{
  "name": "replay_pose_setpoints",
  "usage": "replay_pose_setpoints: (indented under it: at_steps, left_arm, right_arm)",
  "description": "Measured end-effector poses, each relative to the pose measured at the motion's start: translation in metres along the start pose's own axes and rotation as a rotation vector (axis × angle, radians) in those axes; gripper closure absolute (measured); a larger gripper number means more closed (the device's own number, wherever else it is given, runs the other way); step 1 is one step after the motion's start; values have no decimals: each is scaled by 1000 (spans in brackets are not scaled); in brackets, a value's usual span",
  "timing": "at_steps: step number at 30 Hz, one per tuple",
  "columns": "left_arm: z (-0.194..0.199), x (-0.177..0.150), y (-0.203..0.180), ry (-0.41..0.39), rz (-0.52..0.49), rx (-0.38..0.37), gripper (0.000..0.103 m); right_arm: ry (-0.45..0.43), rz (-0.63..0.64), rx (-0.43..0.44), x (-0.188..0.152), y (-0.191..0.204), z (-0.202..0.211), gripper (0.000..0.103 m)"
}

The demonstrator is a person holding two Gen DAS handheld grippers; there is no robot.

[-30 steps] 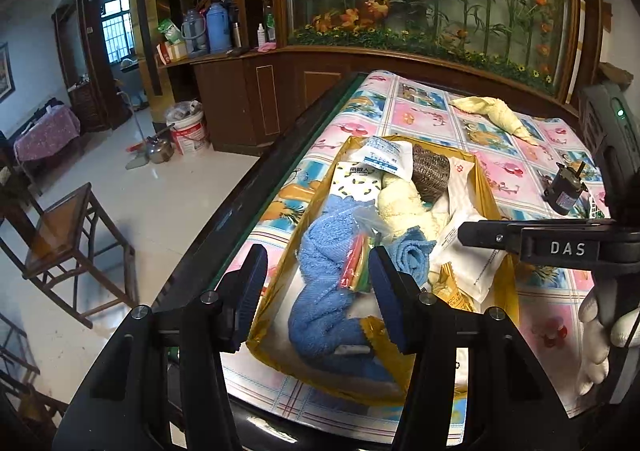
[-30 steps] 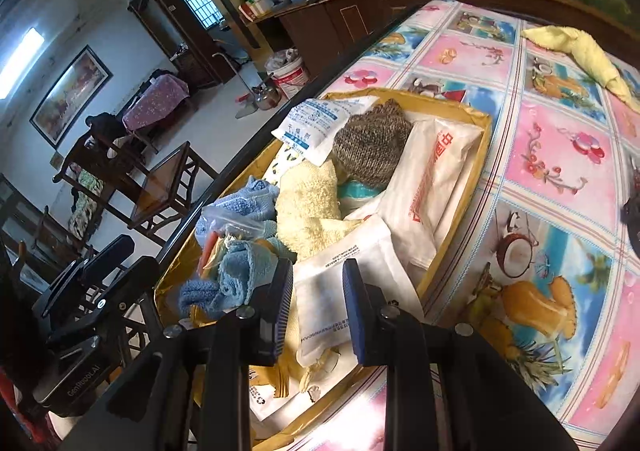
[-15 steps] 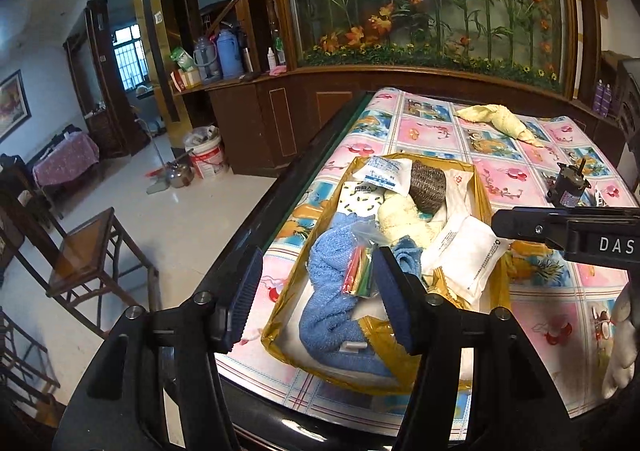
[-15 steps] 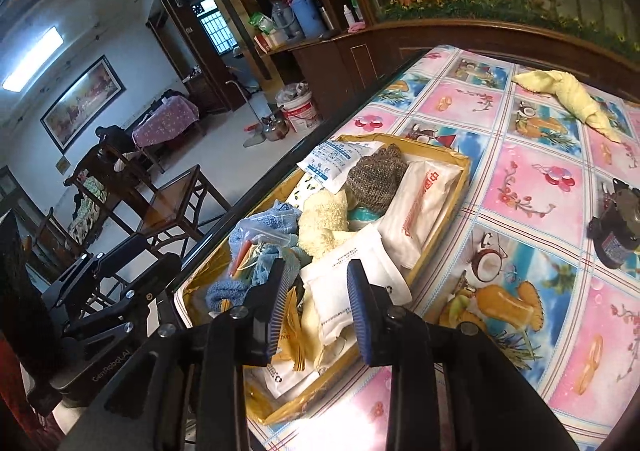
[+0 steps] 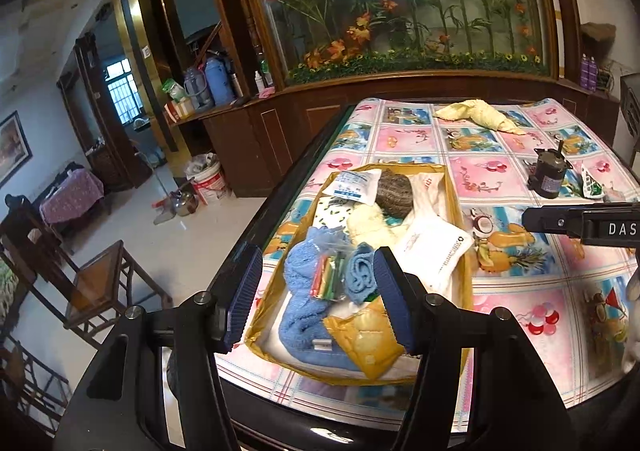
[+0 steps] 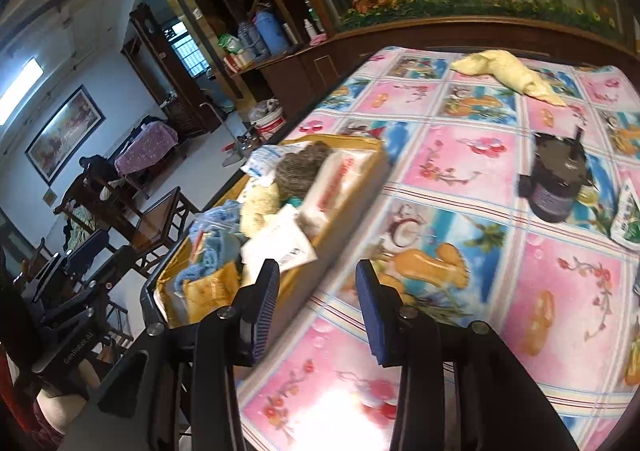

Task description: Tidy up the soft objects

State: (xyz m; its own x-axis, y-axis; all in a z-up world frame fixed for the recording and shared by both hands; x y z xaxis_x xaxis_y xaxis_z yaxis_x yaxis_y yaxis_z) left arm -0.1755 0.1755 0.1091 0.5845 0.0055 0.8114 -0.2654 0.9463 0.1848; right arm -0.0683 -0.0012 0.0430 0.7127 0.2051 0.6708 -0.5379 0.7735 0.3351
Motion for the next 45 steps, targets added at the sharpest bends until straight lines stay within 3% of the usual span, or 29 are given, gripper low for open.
replay_pose_setpoints:
  at_steps: [8, 16, 18, 27, 30, 32, 36, 38, 40, 42, 45]
  left_arm:
    - [-6, -1, -19, 23, -41, -38, 45]
    - [-11, -3, -40, 18, -61, -171, 45]
    - [-15, -3, -48, 24, -71, -199, 45]
    - [-24, -3, -74, 57, -115, -279, 45]
    - [-24, -3, -78, 57, -130, -293, 45]
    - [-26, -3, -81, 60, -136, -296, 45]
    - [-31, -3, -87, 92, -122, -334, 45]
    - [-32, -3, -90, 113, -107, -379, 45]
    - [-33, -3, -94, 138, -92, -426, 45]
    - [-31, -5, -96, 161, -83, -474, 45]
    - [-32, -8, -101, 199, -62, -544, 45]
  right_arm:
    - [-18, -114, -107, -8, -73, 27, 64]
    - [-139, -336, -356, 9, -194, 86, 63]
    - [-124, -367, -396, 14, -216, 85, 63]
    - [-13, -450, -428, 46, -274, 28, 63]
    - [74, -413, -418, 44, -271, 8, 66]
    - [88, -339, -430, 39, -252, 5, 67]
    - [153, -255, -366, 23, -207, -2, 70]
    - [192, -230, -298, 12, -181, -8, 69]
    - [220, -238, -144, 3, -158, -9, 69]
    - [180, -267, -51, 3, -151, 8, 69]
    - [30, -275, -116, 13, -166, 62, 65]
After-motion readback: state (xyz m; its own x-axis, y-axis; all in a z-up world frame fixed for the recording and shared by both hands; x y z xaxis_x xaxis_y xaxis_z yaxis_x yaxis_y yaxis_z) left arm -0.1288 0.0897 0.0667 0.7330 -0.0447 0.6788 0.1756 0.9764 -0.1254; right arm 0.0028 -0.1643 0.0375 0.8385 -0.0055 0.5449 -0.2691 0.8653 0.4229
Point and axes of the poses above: each gripper's, at about its wrist camera, not at the fingertips, and z roughly against the way its jaws point, y to its left, x to its top, the point moved 1 cm from there along -z, roughly the way its jaws point, and after that the axes turned 5 degrees about -x, right-handed, at the moved point
